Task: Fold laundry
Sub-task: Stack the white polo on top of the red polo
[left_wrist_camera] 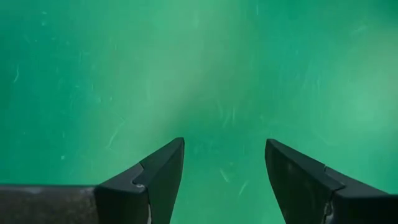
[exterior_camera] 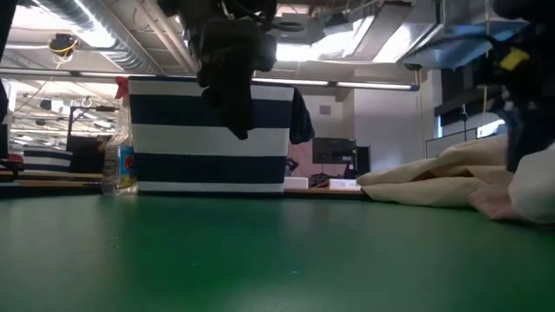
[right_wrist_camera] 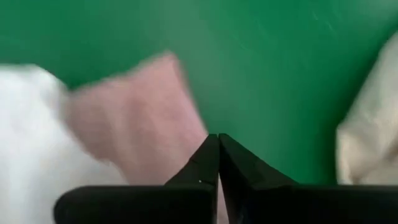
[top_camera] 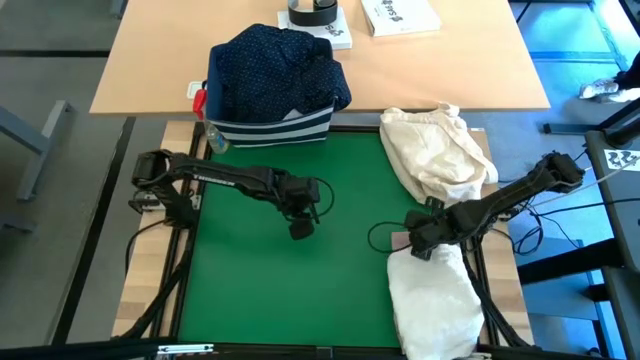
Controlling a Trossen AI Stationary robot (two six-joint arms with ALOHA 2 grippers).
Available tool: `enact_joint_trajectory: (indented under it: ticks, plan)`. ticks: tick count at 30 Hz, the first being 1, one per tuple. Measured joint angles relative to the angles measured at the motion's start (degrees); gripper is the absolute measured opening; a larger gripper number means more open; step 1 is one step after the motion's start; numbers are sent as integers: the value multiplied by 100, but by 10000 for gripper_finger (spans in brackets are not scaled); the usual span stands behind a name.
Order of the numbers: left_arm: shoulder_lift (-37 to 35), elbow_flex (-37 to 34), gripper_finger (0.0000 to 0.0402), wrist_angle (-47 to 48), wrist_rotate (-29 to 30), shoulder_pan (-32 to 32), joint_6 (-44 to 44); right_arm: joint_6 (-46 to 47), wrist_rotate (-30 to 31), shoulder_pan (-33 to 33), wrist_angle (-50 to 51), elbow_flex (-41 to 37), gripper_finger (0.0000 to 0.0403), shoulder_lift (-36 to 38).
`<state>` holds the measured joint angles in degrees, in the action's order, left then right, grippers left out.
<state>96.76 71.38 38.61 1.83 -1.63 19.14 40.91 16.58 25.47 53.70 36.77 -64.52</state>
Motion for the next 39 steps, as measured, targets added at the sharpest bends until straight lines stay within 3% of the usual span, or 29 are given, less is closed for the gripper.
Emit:
enact_joint_trajectory:
  ticks: [4,8,14,25,33,39]
  plan:
    - [-84,-177,219,-305,-164,-123,15,108,-148,-2,-114,-224,3,177]
    - [-84,-190,219,-495,-657,-147,19,68,-586,82,-487,253,4,405]
    - [-82,-189,219,-992,-747,75,376,116,-847,1011,-2207,680,7,755]
    - [-82,-189,219,-1816,-687,882,1468,914,490,3325,-4155,-305,7,-47]
    - [-82,-189,219,-2357,-624,1359,1842,1579,1360,4093,-5176,-1645,7,-797]
    - [-82,-189,219,-2840,-285,1543,2279,2320,1882,4361,-5231,-2147,8,-800]
